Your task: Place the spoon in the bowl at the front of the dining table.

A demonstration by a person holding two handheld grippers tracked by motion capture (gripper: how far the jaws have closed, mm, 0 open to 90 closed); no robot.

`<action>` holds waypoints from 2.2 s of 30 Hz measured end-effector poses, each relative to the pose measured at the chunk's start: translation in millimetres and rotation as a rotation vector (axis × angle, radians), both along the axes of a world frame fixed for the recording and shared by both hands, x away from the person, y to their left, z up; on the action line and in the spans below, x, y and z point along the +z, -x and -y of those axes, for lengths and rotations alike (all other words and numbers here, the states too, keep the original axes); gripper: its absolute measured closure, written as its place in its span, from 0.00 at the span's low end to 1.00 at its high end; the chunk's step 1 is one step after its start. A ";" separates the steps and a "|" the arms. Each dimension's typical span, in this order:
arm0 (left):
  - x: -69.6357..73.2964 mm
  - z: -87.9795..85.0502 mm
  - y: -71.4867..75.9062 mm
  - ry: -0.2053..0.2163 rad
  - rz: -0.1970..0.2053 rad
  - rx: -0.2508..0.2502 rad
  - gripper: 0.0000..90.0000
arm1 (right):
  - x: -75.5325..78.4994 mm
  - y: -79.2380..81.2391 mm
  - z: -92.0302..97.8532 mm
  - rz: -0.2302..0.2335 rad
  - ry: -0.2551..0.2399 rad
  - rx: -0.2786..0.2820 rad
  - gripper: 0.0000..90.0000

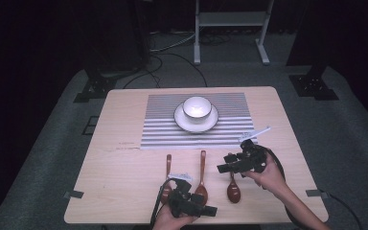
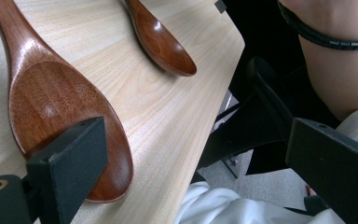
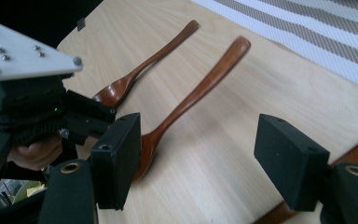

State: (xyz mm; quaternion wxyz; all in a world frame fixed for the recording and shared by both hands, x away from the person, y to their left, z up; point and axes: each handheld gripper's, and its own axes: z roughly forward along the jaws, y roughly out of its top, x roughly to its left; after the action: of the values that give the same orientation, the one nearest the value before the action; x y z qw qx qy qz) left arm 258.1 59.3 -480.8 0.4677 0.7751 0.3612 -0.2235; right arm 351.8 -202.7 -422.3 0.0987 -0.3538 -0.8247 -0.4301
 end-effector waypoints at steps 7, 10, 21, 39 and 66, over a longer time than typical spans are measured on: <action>-0.2 0.0 0.2 0.001 0.005 -0.001 0.05 | -1.4 -12.7 -14.2 -0.011 0.021 0.017 0.34; -0.1 -0.1 0.0 0.001 0.002 -0.003 0.05 | -1.8 -17.8 -18.1 -0.013 0.025 0.018 0.34; -0.6 -0.5 -0.2 0.009 -0.003 0.000 0.05 | -8.7 -32.7 -30.1 -0.039 0.033 0.017 0.34; -1.1 -1.2 -0.4 0.016 -0.007 0.002 0.05 | -18.6 -46.3 -52.6 -0.073 0.042 0.038 0.37; -1.0 -1.8 -0.7 0.015 -0.017 0.002 0.05 | -22.7 -56.0 -52.6 -0.167 0.009 -0.019 0.76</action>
State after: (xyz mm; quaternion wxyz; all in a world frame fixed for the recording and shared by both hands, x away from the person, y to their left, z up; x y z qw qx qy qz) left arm 258.8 61.1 -481.8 0.4706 0.7693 0.3642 -0.2324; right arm 407.8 -150.1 -445.0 0.1618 -0.3965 -0.8121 -0.3962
